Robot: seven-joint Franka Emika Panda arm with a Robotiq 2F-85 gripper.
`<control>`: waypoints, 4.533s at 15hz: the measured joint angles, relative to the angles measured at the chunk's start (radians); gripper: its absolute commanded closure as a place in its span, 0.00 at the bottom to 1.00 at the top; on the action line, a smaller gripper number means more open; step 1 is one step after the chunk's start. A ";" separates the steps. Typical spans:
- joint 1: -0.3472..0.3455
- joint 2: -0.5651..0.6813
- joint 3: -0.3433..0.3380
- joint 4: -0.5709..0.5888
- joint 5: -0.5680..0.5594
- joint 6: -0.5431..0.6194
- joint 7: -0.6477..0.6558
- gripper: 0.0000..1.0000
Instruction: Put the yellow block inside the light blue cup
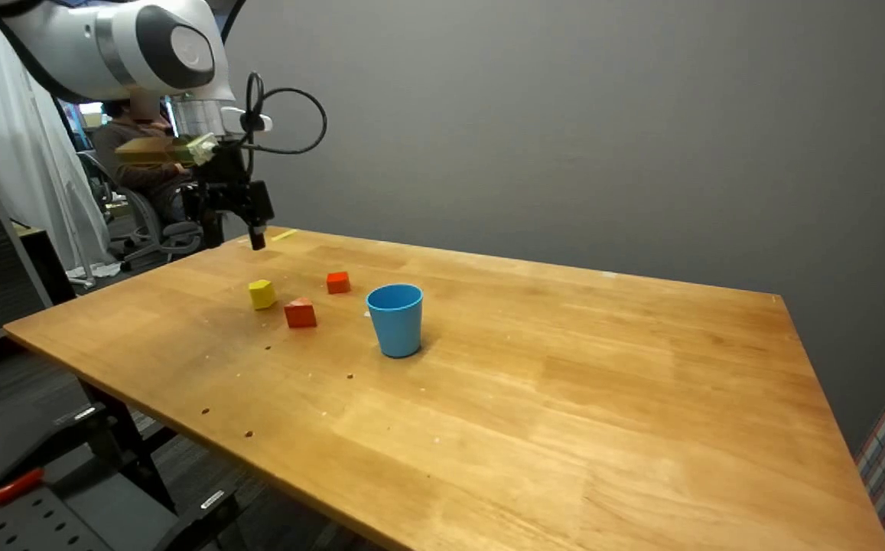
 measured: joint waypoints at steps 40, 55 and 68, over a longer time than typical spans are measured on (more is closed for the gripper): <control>-0.179 -0.211 -0.284 -0.134 -0.033 0.070 0.612 0.81; -0.249 0.063 -0.293 0.018 -0.050 0.080 0.699 0.30; -0.125 -0.164 -0.165 -0.079 0.011 -0.051 0.486 0.00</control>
